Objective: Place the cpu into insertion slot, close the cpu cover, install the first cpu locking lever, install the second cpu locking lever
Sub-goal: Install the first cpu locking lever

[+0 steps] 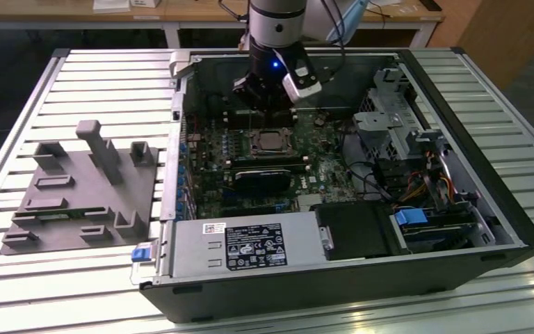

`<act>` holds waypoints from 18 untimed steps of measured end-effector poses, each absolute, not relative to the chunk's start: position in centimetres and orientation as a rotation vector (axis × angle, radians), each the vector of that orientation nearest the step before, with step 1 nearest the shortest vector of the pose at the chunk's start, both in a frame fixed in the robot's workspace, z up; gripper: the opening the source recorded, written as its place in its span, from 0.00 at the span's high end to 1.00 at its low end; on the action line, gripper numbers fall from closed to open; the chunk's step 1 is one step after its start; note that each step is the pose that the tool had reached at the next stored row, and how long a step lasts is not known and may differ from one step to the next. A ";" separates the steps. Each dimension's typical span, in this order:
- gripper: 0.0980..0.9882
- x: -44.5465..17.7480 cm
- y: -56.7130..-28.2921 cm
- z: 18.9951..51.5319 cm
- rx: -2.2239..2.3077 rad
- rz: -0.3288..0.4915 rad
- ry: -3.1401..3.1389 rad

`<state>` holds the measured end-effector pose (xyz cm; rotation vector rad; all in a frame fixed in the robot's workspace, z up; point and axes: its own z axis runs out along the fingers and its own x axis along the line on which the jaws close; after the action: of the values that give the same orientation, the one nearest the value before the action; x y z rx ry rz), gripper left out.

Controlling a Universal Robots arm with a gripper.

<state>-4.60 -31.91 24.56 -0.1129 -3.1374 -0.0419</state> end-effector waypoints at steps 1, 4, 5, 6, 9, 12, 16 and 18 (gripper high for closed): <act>1.00 -4.6 -31.9 24.8 -0.113 -0.042 -3.137; 1.00 -4.6 -31.9 25.1 -0.113 -0.042 -3.138; 1.00 -4.6 -31.9 25.1 -0.113 -0.042 -3.138; 1.00 -4.6 -31.9 25.1 -0.113 -0.043 -3.138; 1.00 -4.6 -31.9 25.2 -0.113 -0.042 -3.138; 1.00 -5.3 -31.9 25.2 -0.113 -0.042 -3.138; 1.00 -6.5 -31.9 25.2 -0.113 -0.042 -3.141; 1.00 -7.1 -31.9 25.2 -0.113 -0.042 -3.143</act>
<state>-7.12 -31.91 25.16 -0.1128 -3.1430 -0.0424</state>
